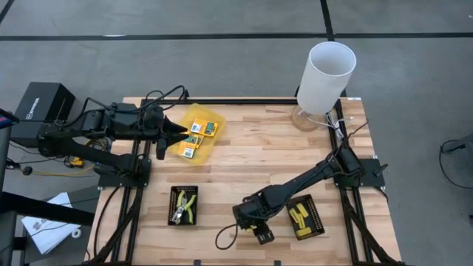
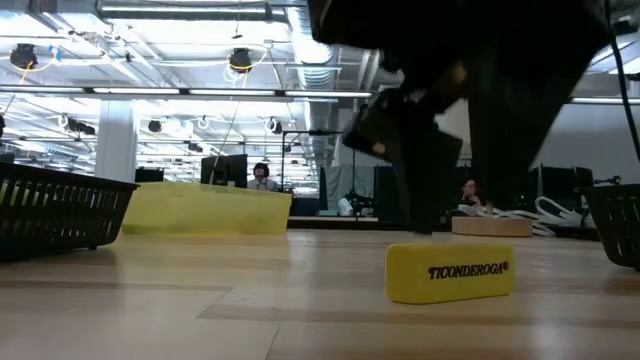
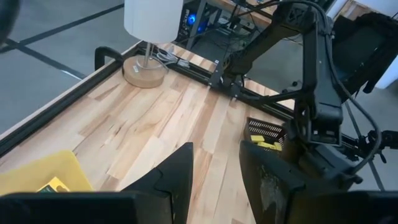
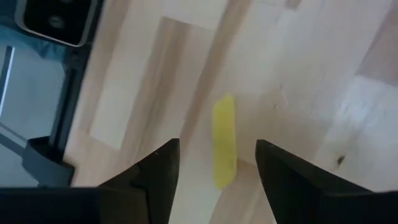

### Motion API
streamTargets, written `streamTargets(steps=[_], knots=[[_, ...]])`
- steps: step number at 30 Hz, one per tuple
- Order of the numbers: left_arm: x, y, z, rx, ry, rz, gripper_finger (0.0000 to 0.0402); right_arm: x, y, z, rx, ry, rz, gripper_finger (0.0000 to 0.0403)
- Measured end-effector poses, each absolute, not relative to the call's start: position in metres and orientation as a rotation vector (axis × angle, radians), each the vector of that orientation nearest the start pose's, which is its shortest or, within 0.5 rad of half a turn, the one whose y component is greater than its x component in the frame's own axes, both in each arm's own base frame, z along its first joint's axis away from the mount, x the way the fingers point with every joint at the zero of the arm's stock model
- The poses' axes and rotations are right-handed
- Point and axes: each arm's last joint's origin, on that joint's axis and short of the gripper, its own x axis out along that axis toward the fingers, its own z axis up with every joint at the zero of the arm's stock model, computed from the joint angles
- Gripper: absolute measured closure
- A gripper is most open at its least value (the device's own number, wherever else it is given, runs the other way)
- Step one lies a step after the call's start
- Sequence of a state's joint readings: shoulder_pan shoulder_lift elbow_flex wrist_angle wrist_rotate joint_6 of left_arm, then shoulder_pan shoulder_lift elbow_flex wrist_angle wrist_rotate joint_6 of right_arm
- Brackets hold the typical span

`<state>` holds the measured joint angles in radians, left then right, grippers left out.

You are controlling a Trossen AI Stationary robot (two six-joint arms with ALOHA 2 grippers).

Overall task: Pick & Place School Supplies
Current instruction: Put the yellow eraser into the right black bin

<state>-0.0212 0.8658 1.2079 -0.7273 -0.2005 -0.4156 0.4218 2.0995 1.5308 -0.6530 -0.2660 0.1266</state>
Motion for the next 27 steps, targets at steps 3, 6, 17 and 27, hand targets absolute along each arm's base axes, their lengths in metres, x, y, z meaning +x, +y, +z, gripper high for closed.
streamTargets(steps=[3, 6, 17, 27], knots=[[0.149, 0.003, 0.407, -0.367, 0.340, 0.254, 0.0275, 0.382, 0.177, 0.152, 0.029, 1.288, 0.501, 0.0204], [0.149, 0.003, 0.407, -0.367, 0.340, 0.254, 0.0275, 0.380, 0.175, 0.145, 0.033, 1.291, 0.493, 0.0206], [0.149, 0.003, 0.407, -0.378, 0.338, 0.255, 0.0275, 0.379, 0.170, 0.134, 0.052, 1.264, 0.483, 0.0210], [0.155, 0.002, 0.405, -0.379, 0.361, 0.243, 0.0275, 0.379, 0.164, 0.129, 0.078, 1.254, 0.466, 0.0251]])
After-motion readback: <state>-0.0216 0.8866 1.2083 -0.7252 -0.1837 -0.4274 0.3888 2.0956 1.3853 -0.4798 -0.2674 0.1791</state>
